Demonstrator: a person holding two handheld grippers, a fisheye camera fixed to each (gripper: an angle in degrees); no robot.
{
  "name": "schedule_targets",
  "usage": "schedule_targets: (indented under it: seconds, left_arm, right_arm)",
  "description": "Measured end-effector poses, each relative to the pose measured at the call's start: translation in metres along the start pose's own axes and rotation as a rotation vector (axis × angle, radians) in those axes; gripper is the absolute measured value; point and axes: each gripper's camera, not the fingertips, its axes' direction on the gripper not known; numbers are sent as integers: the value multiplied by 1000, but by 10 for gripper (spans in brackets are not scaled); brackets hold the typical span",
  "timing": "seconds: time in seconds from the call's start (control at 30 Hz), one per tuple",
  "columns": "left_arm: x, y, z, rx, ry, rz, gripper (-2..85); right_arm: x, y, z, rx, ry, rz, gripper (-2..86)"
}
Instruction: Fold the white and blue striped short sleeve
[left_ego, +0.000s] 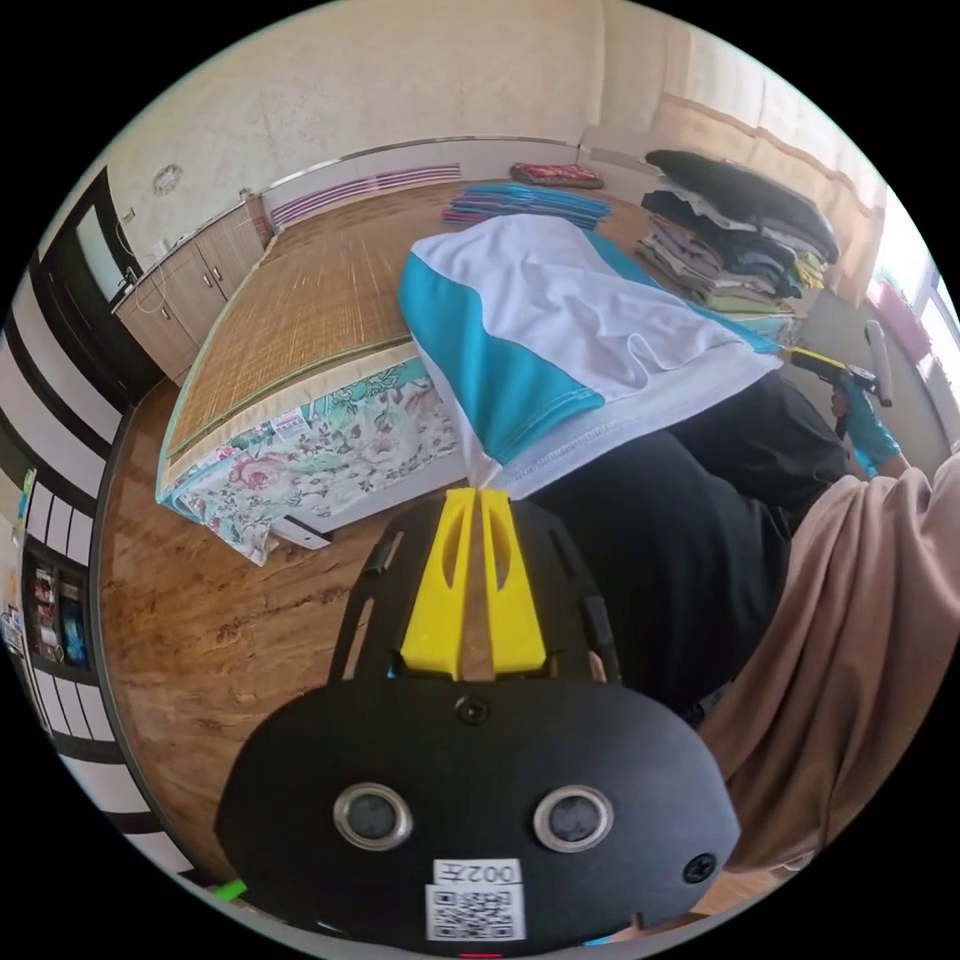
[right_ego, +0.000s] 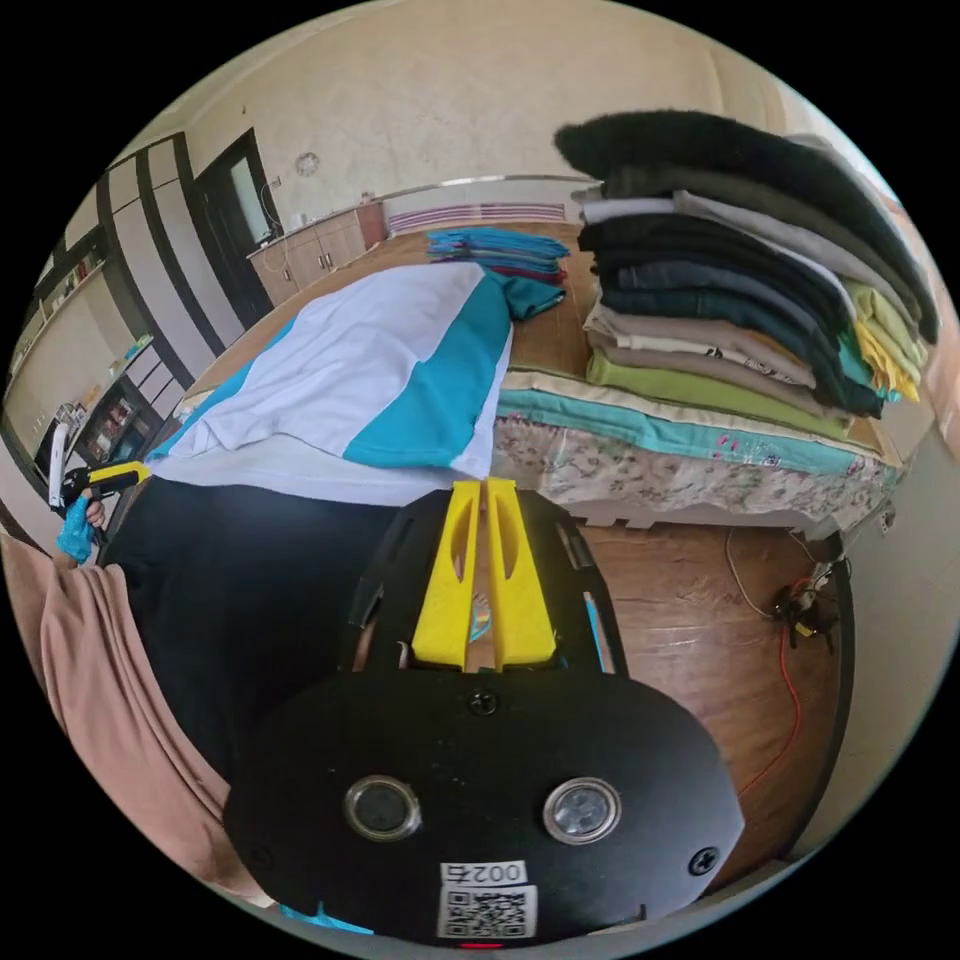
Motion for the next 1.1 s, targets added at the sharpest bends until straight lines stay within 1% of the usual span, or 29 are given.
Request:
schedule_targets:
  seconds: [0.07, 0.23, 0.43, 0.5, 0.63, 0.7, 0.77, 0.9, 0.93, 1.0, 1.1]
  left_arm:
    - [1, 3, -3, 4, -10, 17, -2]
    - [4, 16, -11, 20, -32, 71, 25]
    - [3, 22, -5, 78, 36, 77, 35]
    - [3, 22, 1, 74, 29, 78, 31]
    - [6, 26, 10, 54, -17, 76, 5]
    - [7, 29, 10, 55, -26, 66, -4]
    - [6, 33, 7, 67, -41, 47, -7]
    - [3, 45, -8, 121, -53, 20, -8]
    - [2, 48, -13, 131, -54, 16, -9]
    - [0, 52, -18, 143, -61, 12, -9]
    - [-3, 59, -25, 150, -77, 9, -9]
  right_arm:
    - [-7, -2, -2, -34, 22, -17, 25]
    - [-42, -13, -25, -16, 38, -123, 53]
    - [-129, -35, -23, 22, -148, -349, 77]
    - [-174, -47, -9, 2, -230, -462, 86]
    - [-242, -63, 22, -74, -296, -628, 95]
    - [-283, -71, 48, -178, -260, -709, 96]
    - [-308, -75, 67, -240, -239, -751, 94]
    - [-350, -78, 103, -310, -195, -805, 73]
    - [-354, -77, 108, -315, -180, -811, 66]
    - [-366, -74, 117, -308, -112, -828, 18]
    - [-370, -69, 109, -268, -56, -835, 0]
